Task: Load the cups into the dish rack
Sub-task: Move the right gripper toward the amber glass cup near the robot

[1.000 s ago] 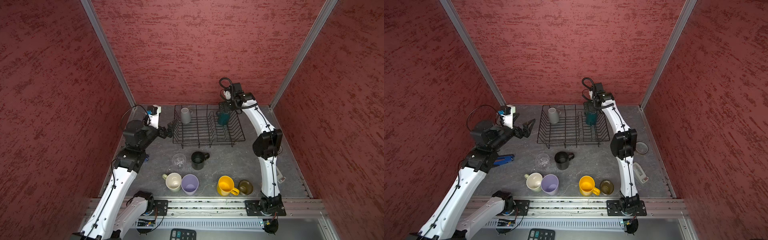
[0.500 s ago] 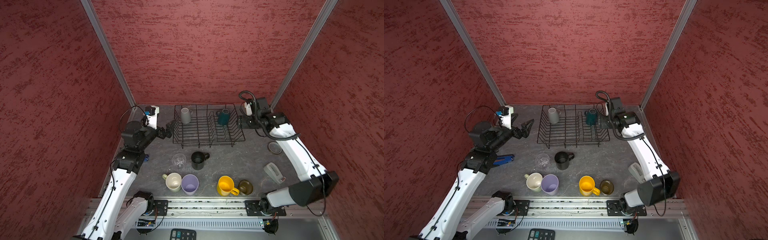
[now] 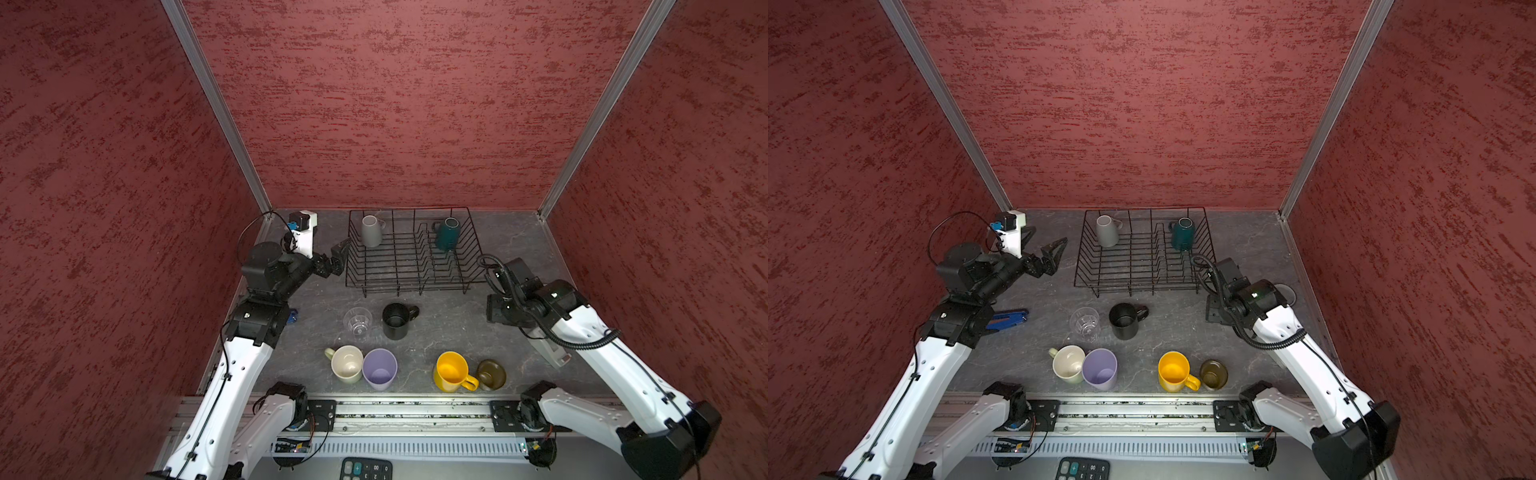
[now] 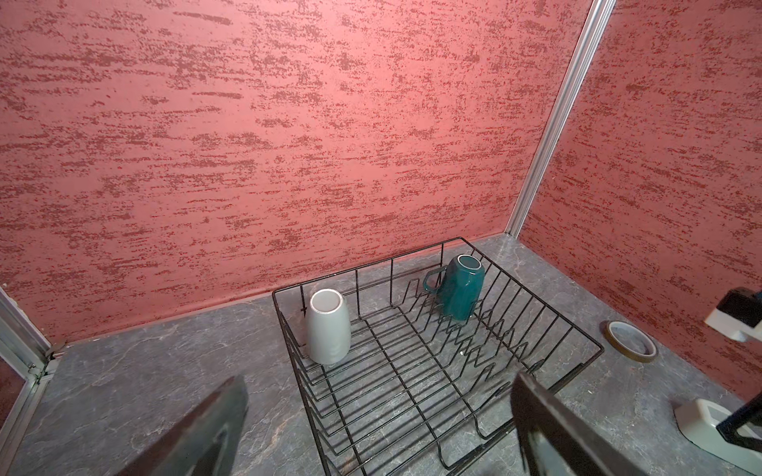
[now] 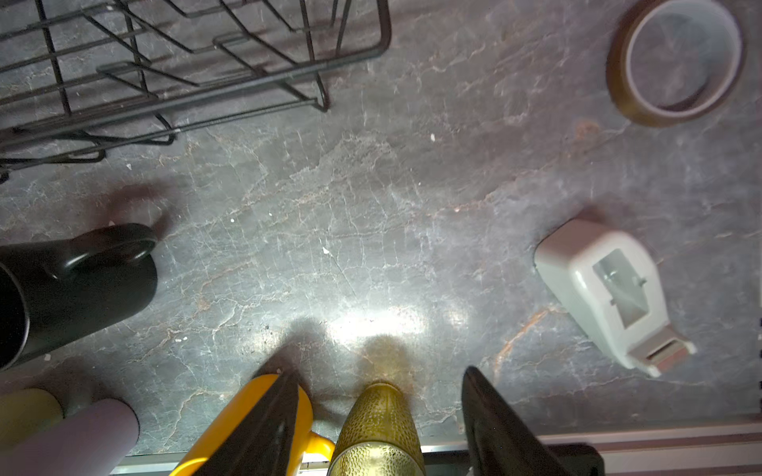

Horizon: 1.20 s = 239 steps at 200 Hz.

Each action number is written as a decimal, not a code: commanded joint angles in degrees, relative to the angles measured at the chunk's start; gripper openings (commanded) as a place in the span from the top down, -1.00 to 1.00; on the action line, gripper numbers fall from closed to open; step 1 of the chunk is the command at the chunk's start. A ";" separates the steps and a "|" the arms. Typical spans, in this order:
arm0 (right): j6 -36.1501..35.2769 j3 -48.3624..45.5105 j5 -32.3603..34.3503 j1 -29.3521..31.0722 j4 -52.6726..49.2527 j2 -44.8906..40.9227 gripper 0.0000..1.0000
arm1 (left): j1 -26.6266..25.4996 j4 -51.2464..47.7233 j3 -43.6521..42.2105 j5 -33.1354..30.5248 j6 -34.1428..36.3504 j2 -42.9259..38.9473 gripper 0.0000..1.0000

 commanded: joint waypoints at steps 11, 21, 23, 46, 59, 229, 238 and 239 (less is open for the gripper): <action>13.43 -3.09 -0.70 5.44 -1.50 -2.53 -0.29 | 0.47 1.08 -0.62 0.74 -0.60 -0.67 -0.99; 16.30 -3.63 -0.66 6.98 -1.85 -3.17 -0.29 | 0.47 1.13 -0.61 0.88 -0.57 -0.59 -0.99; 16.79 -3.73 -0.68 7.25 -1.90 -3.26 -0.29 | 0.47 1.13 -0.66 0.84 -0.64 -0.59 -0.99; 23.27 -5.63 -1.44 10.91 -1.56 -3.83 -0.29 | 0.47 0.87 -0.76 0.92 -0.49 -0.41 -0.99; 25.95 -6.36 -1.98 12.94 -1.94 -3.54 -0.29 | 0.47 0.87 -0.86 0.80 -0.45 -0.37 -0.99; 40.71 -14.57 -6.45 20.89 3.47 -0.14 -0.13 | 0.47 1.31 -0.70 4.17 -2.32 0.06 -1.00; 40.84 -15.08 -6.45 20.90 4.53 0.32 -0.12 | 0.47 1.24 -0.66 4.17 -2.27 -0.08 -0.99; 40.82 -15.12 -6.50 20.90 4.66 0.39 -0.11 | 0.47 1.27 -0.69 4.17 -2.26 -0.07 -0.99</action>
